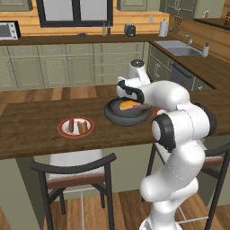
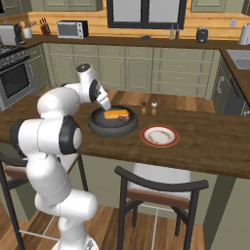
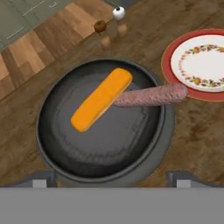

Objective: Place one bun and one sausage from the bowl on each plate.

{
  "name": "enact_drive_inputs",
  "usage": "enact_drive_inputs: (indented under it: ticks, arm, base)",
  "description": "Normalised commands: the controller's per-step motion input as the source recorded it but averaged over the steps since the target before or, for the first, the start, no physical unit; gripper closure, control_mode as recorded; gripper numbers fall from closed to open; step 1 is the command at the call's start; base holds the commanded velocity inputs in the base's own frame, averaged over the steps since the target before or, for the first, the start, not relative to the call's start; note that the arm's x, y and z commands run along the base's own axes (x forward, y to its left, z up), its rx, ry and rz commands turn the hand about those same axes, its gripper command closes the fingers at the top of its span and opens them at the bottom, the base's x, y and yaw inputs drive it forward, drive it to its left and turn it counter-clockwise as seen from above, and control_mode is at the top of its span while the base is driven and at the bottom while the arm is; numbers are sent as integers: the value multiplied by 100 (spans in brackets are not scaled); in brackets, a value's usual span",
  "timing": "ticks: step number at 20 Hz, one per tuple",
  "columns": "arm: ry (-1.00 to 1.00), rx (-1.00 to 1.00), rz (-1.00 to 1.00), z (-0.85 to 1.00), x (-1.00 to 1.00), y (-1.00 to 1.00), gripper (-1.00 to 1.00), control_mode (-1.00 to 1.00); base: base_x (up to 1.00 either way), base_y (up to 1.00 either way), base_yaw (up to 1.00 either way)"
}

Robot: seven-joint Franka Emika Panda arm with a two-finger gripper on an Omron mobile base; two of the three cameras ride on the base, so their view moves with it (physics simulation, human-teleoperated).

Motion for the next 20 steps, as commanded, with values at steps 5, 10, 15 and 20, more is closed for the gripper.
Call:
enact_drive_inputs:
  ticks: [5, 10, 15, 20]
  arm:
    - [24, 13, 0, -61, 32, -22, -100, -100]
    - [12, 2, -2, -13, 64, 2, -100, -100]
    - [1, 0, -8, -41, 34, 11, -100, -100]
    - [2, 0, -11, -49, 18, 12, -100, -100]
  base:
    - [0, 0, 0]
    - [0, 0, 0]
    - [0, 0, 0]
    - [0, 0, 0]
